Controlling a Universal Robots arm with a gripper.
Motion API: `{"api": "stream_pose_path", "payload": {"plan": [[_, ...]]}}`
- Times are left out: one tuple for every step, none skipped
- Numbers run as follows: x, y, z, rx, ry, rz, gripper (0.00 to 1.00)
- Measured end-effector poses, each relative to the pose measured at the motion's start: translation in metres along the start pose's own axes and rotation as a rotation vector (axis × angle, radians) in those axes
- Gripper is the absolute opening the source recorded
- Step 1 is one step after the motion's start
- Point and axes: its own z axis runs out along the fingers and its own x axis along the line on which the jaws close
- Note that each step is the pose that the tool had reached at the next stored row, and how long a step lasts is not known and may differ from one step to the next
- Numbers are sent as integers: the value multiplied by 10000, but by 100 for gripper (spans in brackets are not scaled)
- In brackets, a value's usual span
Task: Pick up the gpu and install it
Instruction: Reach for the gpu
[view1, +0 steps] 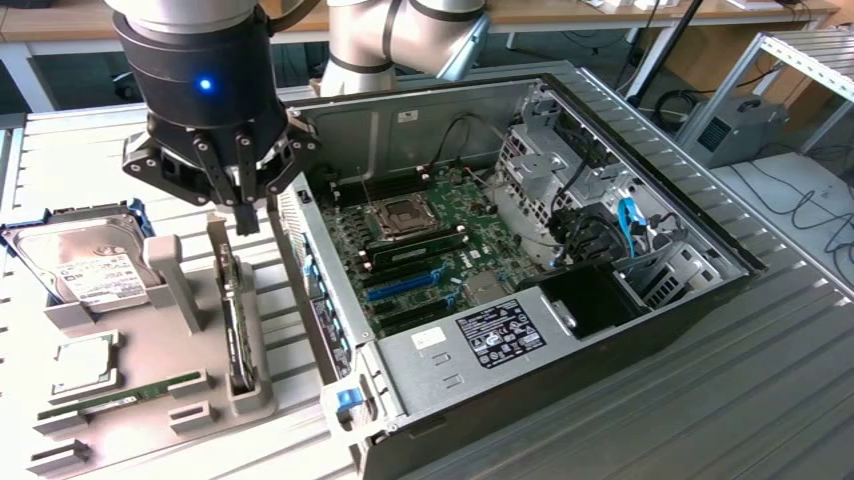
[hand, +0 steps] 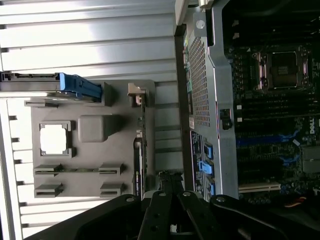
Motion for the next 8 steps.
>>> {"api": "stream_pose_path", "payload": {"plan": [[0, -4, 1, 2, -1, 0, 11], [0, -6, 0, 5, 0, 0, 11], [-1, -9, 1, 7, 0, 0, 11], [-1, -12, 1, 8, -1, 0, 11], [-1, -14, 1, 11, -1, 0, 11], [-1, -20, 2, 16, -1, 0, 11], [-1, -23, 3, 18, -2, 0, 11], [-2, -25, 3, 20, -2, 0, 11]]}}
